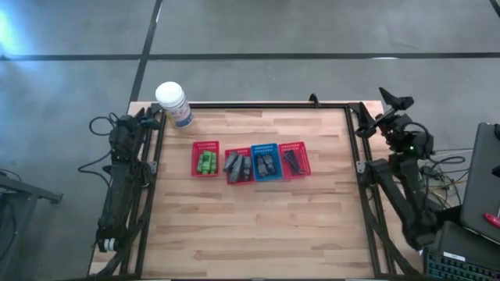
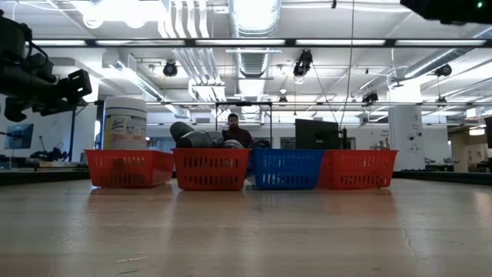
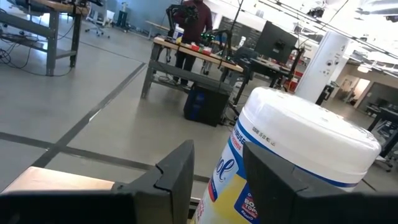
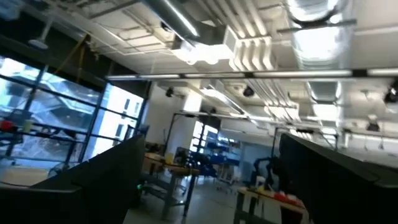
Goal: Pick & Place Travel size toiletries
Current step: Return to Home Position
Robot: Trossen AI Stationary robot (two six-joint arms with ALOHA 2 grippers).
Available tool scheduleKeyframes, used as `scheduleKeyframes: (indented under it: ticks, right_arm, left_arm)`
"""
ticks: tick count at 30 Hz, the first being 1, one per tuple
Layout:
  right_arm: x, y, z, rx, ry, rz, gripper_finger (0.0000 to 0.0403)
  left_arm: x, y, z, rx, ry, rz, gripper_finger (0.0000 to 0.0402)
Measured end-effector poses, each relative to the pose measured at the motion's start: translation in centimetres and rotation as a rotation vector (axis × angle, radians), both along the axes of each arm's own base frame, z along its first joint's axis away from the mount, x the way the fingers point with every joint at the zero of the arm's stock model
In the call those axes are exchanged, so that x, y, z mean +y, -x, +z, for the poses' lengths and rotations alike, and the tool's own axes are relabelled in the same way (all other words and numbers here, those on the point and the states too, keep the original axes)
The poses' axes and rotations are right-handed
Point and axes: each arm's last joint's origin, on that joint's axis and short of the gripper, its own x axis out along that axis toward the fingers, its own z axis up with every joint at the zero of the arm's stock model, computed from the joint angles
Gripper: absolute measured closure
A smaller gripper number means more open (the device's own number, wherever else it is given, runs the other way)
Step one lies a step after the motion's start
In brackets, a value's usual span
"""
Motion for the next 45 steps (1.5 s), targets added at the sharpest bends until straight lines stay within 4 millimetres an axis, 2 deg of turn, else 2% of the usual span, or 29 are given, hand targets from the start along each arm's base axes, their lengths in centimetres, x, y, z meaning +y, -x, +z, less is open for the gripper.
scheduleKeyframes:
  ticks: [7,15,17,28,41,45]
  right_arm:
    - [-0.8,0.5,-4.3,-0.059,-0.105,-0.048,0.0037]
    - [-2.7,0.3,-9.4,-0.01,-0.21,-0.082,0.0037]
    - [-3.0,0.2,-10.0,0.004,-0.279,-0.086,0.0037]
    - [-3.3,0.2,-11.3,0.107,-0.363,-0.13,0.0037]
    - [-3.6,0.1,-11.6,-0.038,-0.52,-0.058,0.0037]
    - [-3.6,0.1,-11.6,-0.037,-0.52,-0.06,0.0037]
  left_arm:
    - [0.0,0.0,0.0,0.0,0.0,0.0,0.0259]
    - [0.0,0.0,-0.1,0.001,0.009,0.0,0.0259]
    - [0.0,0.0,-0.1,0.001,0.009,0.0,0.0259]
    - [0.0,0.0,-0.1,0.001,0.01,0.0,0.0259]
    - [0.0,0.0,-0.1,0.001,0.01,0.0,0.0259]
    - [0.0,0.0,-0.1,0.001,0.01,0.0,0.0259]
